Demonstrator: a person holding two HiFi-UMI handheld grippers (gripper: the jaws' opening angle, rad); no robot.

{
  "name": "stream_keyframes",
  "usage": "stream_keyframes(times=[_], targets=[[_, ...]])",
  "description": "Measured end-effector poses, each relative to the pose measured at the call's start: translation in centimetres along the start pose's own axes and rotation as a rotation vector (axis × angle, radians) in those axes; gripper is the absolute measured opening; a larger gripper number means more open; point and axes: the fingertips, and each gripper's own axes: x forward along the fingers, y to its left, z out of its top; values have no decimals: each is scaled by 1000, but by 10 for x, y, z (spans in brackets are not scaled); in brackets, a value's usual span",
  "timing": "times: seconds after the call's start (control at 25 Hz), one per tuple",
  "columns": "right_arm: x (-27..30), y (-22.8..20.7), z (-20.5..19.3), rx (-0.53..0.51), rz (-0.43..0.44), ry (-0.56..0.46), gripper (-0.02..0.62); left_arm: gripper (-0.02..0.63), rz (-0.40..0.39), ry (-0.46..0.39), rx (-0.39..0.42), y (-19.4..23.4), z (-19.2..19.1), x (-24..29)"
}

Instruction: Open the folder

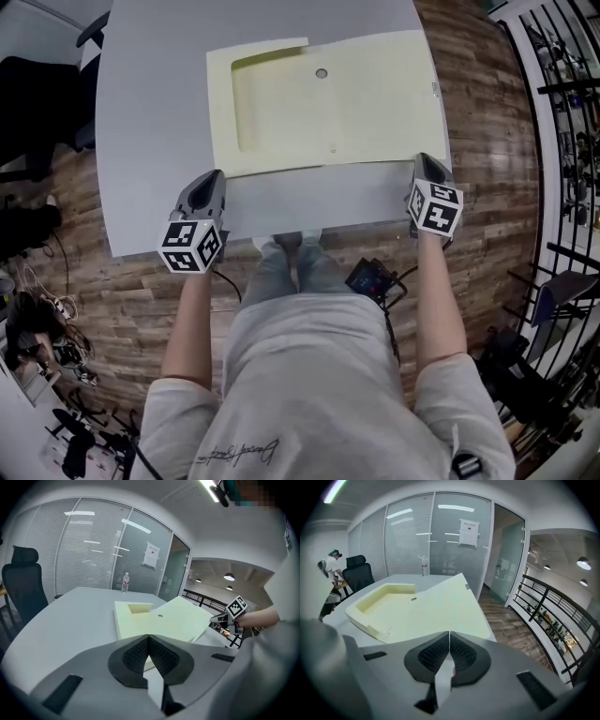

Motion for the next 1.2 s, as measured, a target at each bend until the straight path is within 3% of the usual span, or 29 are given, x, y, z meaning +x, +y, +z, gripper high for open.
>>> stream_keyframes(times=[0.16, 0.32, 0.76, 0.96, 1.2], targets=[[-22, 14, 21, -4, 55, -58, 26, 8, -32, -9, -21, -17, 11, -11], [-40, 49, 40, -29, 145, -103, 26, 8, -52, -27, 13, -31, 18, -22], [-107, 184, 76, -136, 516, -248, 25, 8, -131, -110, 60, -69, 45, -56], [-129, 207, 85, -118, 581, -260, 25, 8, -164, -120, 155, -92, 53, -73], [-142, 217, 97, -109, 607, -285, 23, 8, -156, -165, 113, -93, 66, -77]])
